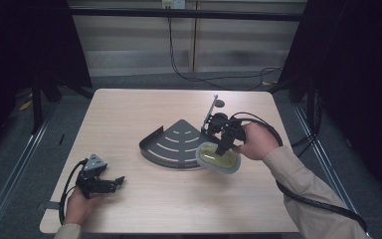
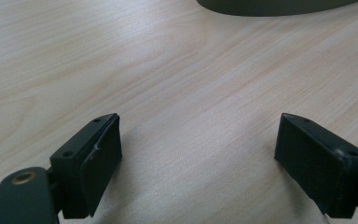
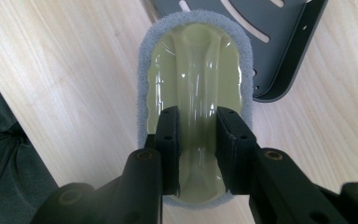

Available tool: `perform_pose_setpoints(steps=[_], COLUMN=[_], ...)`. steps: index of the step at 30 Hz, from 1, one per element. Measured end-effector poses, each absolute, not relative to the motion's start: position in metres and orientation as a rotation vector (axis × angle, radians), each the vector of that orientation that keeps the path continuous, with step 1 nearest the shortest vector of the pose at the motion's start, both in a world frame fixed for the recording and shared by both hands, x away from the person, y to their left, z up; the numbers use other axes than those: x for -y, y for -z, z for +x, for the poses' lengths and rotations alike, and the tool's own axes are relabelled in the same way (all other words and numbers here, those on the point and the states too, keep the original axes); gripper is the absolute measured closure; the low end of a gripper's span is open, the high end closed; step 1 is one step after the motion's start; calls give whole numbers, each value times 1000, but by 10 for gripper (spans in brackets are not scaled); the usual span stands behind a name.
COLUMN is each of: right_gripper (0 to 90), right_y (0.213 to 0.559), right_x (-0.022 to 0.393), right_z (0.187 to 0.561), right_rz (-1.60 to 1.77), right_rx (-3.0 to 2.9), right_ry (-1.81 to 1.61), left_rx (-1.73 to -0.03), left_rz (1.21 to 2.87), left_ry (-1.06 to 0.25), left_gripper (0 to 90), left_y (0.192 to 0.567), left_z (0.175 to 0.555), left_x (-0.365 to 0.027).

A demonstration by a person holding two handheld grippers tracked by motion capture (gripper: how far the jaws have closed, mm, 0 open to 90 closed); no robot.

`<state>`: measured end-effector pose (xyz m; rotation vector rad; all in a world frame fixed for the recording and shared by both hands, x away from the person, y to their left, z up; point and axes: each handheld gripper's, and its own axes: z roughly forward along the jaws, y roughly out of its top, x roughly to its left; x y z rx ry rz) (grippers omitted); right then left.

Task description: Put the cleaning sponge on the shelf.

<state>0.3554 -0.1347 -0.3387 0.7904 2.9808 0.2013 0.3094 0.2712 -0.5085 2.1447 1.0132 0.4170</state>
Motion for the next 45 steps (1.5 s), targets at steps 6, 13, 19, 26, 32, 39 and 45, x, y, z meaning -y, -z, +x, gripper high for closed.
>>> perform_pose_setpoints(steps=[6,13,19,26,32,39,45], right_gripper=[717,717,717,717,717,717,717], right_y=[339,336,334,335,338,336,336], right_x=[134,135,136,137,137,134,130], right_z=[362,369,374,386,395,401,406], right_rz=[806,828,843,890,926,941,957], right_rx=[-2967,-2950,-2939,-2917,-2908,-2899,-2892], right_ry=[-194,-182,-174,-189,-192,-200,-216], left_rx=[-1014,-1015,-1015,-1015,-1015,-1015,-1015], left_rz=[2144,2140,2140,2140,2143,2143,2143], left_ry=[-417,-415,-415,-414,-413,-413,-413], left_gripper=[141,137,137,136,136,136,136], left_y=[509,509,509,509,509,509,509], left_z=[309,309,309,309,309,309,309], left_x=[-271,-271,-271,-271,-271,-271,-271])
